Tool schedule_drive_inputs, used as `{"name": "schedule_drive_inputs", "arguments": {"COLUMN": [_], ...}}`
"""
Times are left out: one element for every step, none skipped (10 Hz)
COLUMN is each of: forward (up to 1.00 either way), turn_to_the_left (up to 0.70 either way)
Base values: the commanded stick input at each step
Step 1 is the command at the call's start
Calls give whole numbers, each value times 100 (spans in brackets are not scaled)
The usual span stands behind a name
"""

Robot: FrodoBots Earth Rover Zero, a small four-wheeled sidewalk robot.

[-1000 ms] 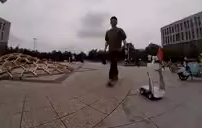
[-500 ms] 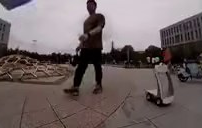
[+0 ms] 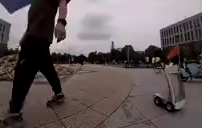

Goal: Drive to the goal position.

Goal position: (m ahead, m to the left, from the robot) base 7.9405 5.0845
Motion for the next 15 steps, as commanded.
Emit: {"name": "schedule_drive_inputs", "arguments": {"forward": [70,70,70,70,70,70,70,70,70,70,70,70,70,70,70], "turn_to_the_left": [1,1,3,10,14,15,15,15,15,15,13,6,1,1,1]}}
